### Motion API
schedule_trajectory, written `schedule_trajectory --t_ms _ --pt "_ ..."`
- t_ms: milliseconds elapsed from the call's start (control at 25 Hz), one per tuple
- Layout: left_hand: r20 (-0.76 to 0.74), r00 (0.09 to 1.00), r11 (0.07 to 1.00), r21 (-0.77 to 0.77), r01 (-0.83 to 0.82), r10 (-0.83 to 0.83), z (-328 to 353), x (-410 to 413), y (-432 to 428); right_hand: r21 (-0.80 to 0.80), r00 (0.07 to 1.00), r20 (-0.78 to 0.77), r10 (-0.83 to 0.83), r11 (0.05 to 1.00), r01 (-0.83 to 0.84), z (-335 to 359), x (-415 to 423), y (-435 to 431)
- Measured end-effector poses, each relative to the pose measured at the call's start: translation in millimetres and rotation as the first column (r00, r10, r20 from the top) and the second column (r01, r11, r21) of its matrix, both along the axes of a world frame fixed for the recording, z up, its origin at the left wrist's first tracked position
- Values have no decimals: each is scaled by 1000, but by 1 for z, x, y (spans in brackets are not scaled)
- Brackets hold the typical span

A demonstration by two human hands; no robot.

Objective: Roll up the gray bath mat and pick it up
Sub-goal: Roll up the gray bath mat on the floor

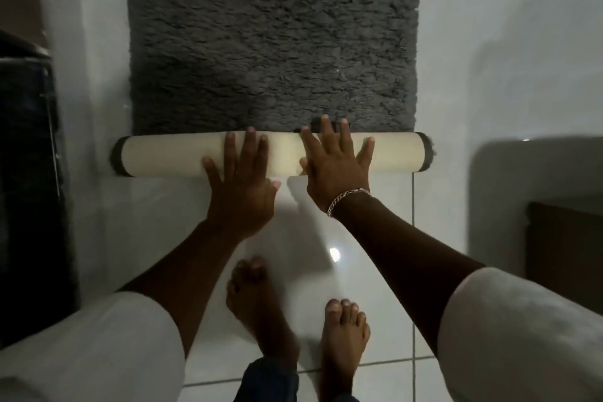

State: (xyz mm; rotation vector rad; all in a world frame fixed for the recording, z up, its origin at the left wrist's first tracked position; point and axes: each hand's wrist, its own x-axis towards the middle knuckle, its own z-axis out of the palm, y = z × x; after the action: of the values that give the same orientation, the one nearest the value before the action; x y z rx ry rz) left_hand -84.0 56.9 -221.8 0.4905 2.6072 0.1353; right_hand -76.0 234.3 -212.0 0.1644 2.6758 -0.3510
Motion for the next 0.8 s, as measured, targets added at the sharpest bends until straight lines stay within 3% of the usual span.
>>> schedule_trajectory --t_ms 80,200,280,360,400,480,600,680,800 --pt "55 997 998 43 -53 51 -1 -27 8 33 998 -52 -36 999 37 9 -6 -10" --pt "219 966 972 157 -173 136 20 -57 12 25 987 144 -71 997 68 20 -19 -18" --pt "174 984 965 247 -91 48 34 -59 0 -1 971 220 -92 995 95 18 -43 -12" --pt "70 997 989 146 18 -29 40 -54 -10 -31 963 261 -73 996 84 15 -72 -3" --pt "86 995 998 52 47 -51 39 -51 -10 -37 963 261 -69 996 82 14 -80 2" --pt "144 989 996 -70 47 -36 29 -58 -4 -9 987 152 -48 999 50 15 -84 -3" --pt "199 980 996 -83 11 6 17 -107 11 49 1000 -12 -11 999 12 20 -67 -19" --pt "127 991 997 -71 -36 45 21 -130 16 65 1000 19 12 998 -13 19 -67 -17" --pt "-107 990 995 -26 -96 93 36 -119 23 -12 996 78 37 999 -36 12 -105 -3"
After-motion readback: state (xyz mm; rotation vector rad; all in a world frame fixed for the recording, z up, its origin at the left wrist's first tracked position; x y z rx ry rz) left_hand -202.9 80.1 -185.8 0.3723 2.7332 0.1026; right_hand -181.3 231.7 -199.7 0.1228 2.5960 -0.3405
